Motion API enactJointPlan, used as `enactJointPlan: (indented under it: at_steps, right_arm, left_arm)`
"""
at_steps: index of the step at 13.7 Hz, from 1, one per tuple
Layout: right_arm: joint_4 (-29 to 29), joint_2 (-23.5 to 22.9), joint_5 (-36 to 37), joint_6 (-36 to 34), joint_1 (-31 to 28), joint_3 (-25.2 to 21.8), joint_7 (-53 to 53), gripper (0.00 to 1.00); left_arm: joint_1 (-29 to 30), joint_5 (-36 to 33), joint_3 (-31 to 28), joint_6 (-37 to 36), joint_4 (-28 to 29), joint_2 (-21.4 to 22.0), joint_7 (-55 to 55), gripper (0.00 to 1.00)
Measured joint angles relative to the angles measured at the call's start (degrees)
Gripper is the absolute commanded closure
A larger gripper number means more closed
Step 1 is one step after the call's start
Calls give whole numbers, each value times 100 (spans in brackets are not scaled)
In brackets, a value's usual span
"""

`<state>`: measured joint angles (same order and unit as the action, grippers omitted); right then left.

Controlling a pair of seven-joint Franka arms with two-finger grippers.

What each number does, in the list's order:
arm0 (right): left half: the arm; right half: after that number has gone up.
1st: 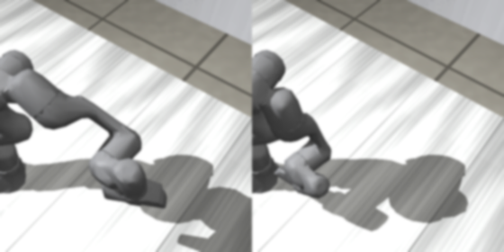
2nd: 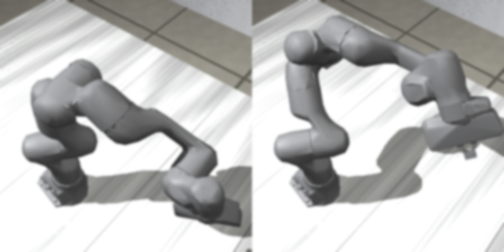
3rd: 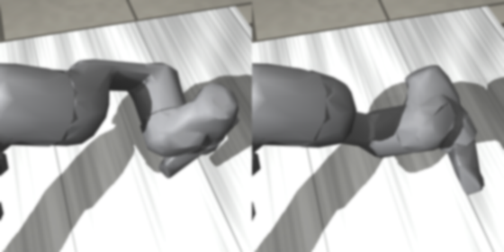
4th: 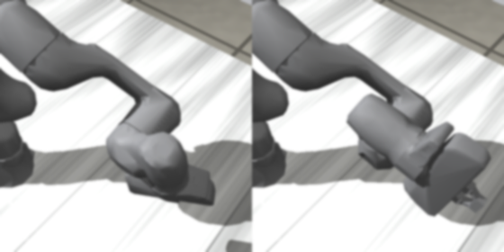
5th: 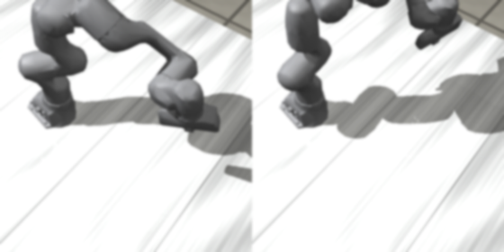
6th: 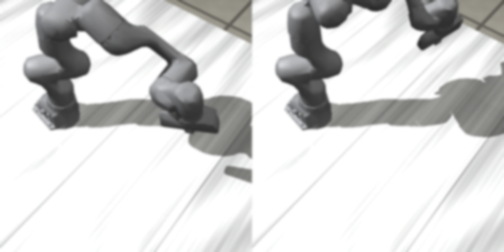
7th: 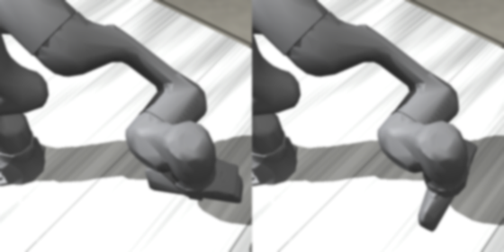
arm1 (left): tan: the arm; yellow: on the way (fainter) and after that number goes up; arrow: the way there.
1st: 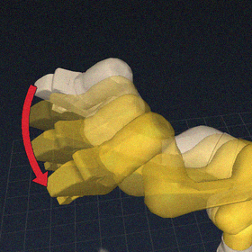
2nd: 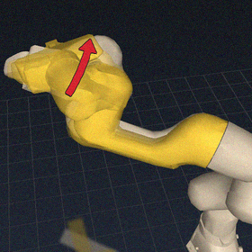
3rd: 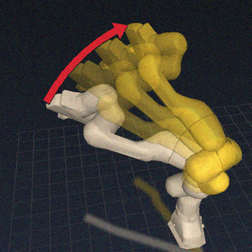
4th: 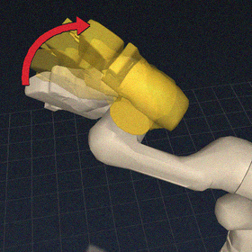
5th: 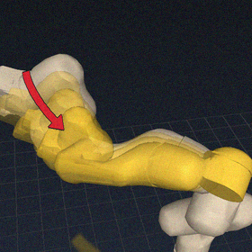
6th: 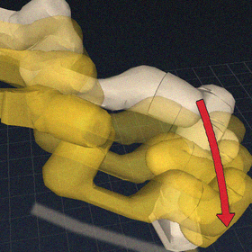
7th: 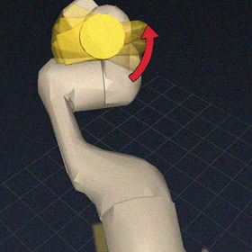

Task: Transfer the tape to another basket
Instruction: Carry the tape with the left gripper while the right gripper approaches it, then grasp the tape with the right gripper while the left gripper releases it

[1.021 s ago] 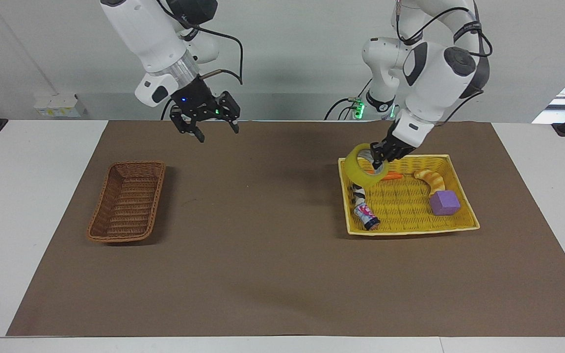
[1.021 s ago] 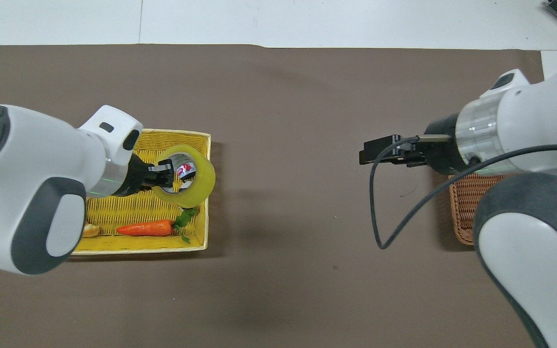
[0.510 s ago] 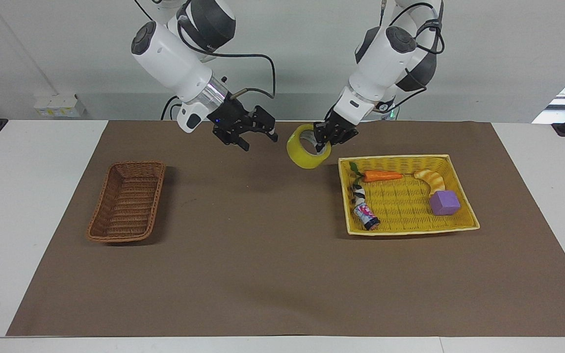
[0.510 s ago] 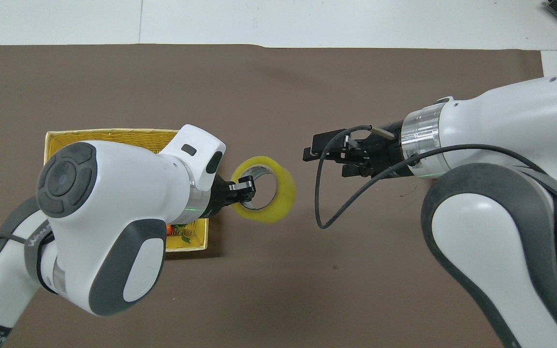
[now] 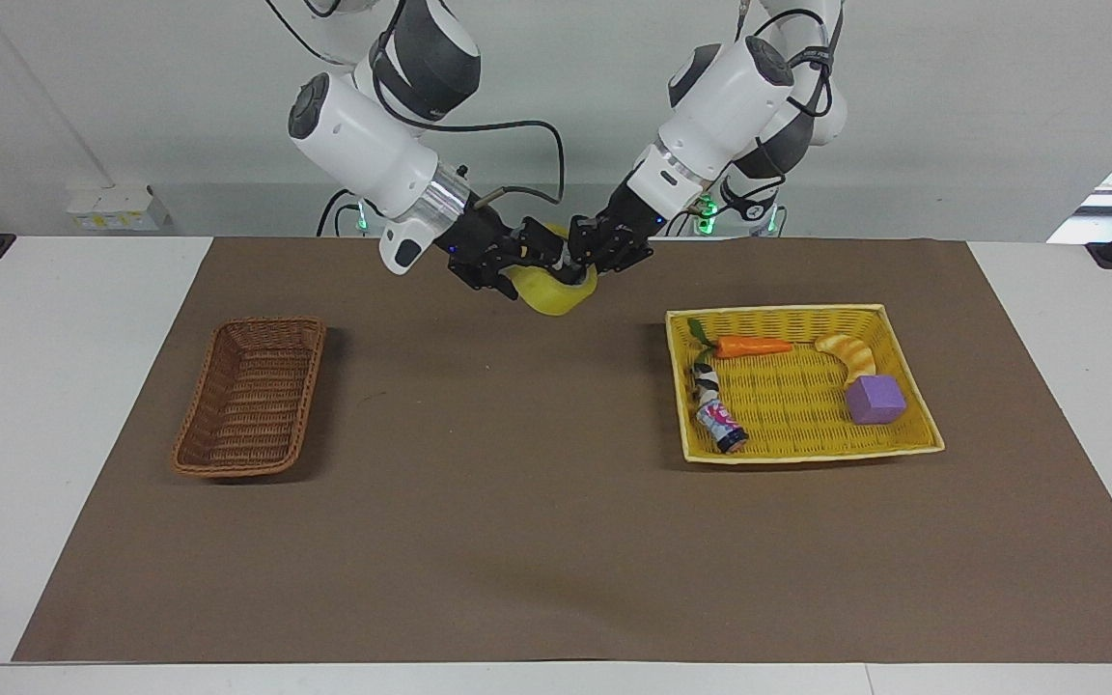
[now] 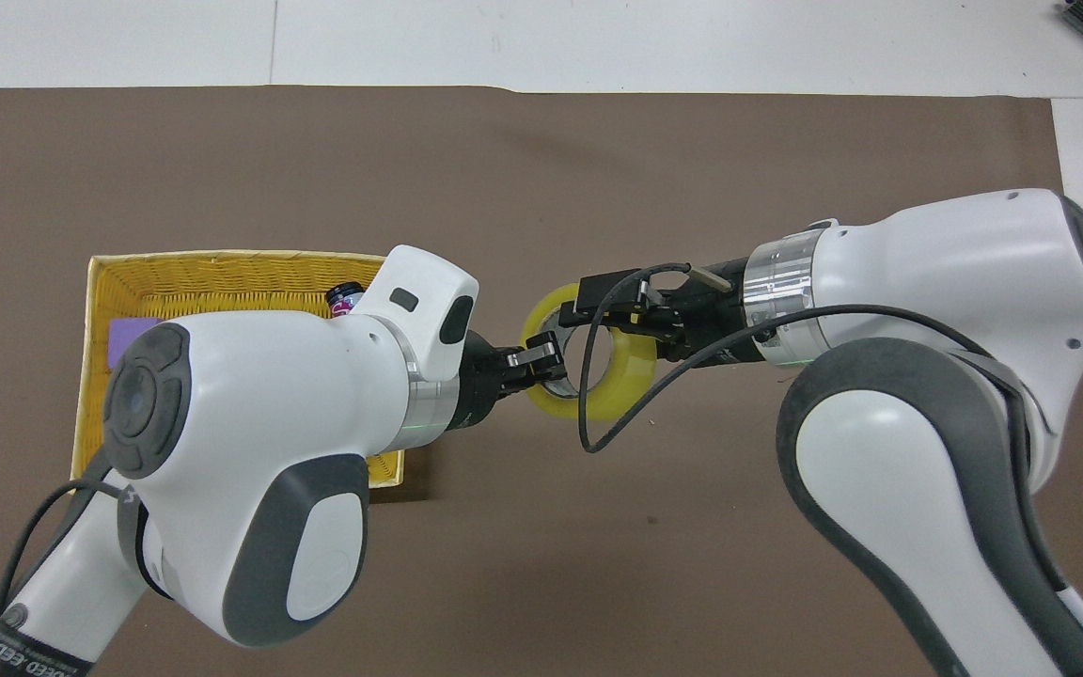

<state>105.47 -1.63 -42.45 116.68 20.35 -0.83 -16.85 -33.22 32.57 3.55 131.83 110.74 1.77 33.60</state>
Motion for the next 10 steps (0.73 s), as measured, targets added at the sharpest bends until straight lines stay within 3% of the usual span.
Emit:
enactJointPlan:
  at_steps: [1,3,4,7,9,10]
  right_arm:
    - [19,32,0,3,-3,-12,80,20]
    - [20,62,-4,35,-6,-30,175,79]
    - [15,74,-4,42,-17,-32,175,100]
    - [-5,158,-56,0,-91,-39,173,100]
    - [-22,189,-64,-113,-147,-39,161,100]
    - [-22,192,-64,-154,-196,-43,136,100]
  left_arm:
    - [-20,39,0,79,4,-14,0,100]
    - [-34,83,3,248,5,-44,0,100]
    - [-36,88,5,280,5,-55,0,100]
    - [-82,147,28,386,-10,-96,0,100]
    - [-111,200,60,462,-42,-101,0,0]
    - [-109,203,42,519,-56,-97,11,0]
